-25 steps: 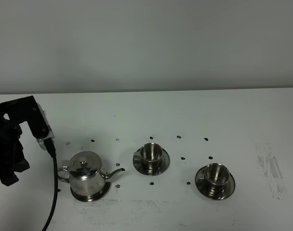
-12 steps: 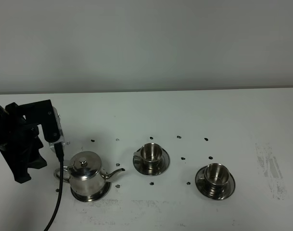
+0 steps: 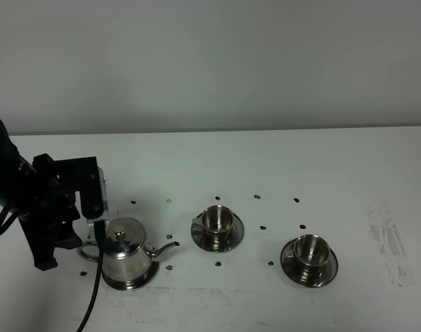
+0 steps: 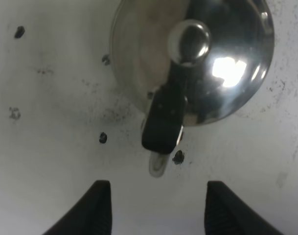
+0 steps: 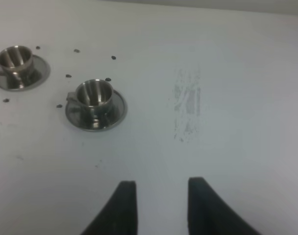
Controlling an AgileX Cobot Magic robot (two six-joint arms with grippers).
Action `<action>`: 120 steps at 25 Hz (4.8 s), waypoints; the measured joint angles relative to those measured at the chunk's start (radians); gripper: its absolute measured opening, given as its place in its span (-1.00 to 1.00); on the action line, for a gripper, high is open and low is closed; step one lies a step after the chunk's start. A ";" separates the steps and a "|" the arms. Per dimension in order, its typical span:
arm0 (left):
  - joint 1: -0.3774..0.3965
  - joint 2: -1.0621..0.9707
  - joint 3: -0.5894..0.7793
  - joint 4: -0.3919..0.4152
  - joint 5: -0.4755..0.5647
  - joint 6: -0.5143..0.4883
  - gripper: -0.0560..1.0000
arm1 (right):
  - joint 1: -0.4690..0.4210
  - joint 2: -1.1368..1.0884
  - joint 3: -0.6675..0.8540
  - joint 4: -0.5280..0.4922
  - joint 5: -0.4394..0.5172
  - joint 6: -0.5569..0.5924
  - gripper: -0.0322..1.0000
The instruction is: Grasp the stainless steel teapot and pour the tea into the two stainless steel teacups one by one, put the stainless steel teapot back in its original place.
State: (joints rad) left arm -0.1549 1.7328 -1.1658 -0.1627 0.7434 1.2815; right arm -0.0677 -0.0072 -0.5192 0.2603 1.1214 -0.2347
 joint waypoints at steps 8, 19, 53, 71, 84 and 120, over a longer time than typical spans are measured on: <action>-0.016 0.014 0.000 0.024 -0.006 0.005 -0.07 | 0.000 0.000 0.000 0.000 0.000 0.000 -0.47; -0.051 0.053 0.000 0.056 -0.088 0.039 -0.07 | 0.000 0.000 0.000 0.001 0.000 0.000 -0.47; -0.083 0.113 -0.001 0.057 -0.125 0.162 -0.07 | 0.000 0.000 0.000 0.002 0.000 -0.001 -0.47; -0.084 0.149 -0.001 0.039 -0.125 0.090 -0.50 | 0.000 0.000 0.000 0.002 0.000 0.000 -0.47; -0.085 0.124 -0.001 0.031 -0.103 0.080 -0.50 | 0.000 0.000 0.000 0.002 0.000 0.000 -0.47; -0.218 0.383 -0.619 0.362 0.246 0.013 -0.50 | 0.000 0.000 0.000 0.002 0.000 0.000 -0.47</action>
State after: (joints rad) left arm -0.3731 2.1155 -1.7843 0.1995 0.9889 1.2940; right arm -0.0677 -0.0072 -0.5192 0.2622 1.1214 -0.2350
